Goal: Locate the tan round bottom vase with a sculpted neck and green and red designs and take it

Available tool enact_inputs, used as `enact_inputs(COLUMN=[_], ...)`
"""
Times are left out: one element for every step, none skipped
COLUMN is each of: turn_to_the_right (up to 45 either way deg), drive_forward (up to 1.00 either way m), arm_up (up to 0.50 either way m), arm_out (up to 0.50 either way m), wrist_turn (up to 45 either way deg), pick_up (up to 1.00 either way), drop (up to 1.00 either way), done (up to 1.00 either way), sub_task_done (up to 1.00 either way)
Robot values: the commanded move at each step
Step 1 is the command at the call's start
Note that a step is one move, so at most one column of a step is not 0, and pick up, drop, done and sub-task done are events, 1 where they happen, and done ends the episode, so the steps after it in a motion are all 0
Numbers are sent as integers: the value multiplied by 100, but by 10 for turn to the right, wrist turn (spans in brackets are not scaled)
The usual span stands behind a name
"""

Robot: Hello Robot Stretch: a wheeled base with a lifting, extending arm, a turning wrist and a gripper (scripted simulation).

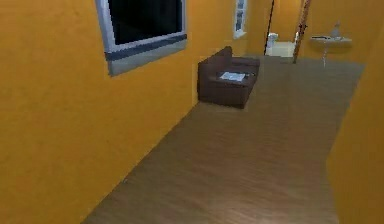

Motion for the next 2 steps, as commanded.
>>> enact_inputs(turn_to_the_right=[300, 0], drive_forward=[0, 100], arm_up=[0, 0], arm_out=[0, 0], wrist_turn=[0, 0], pick_up=[0, 0], drop=[0, 0], done=[0, 0], sub_task_done=[0, 0])
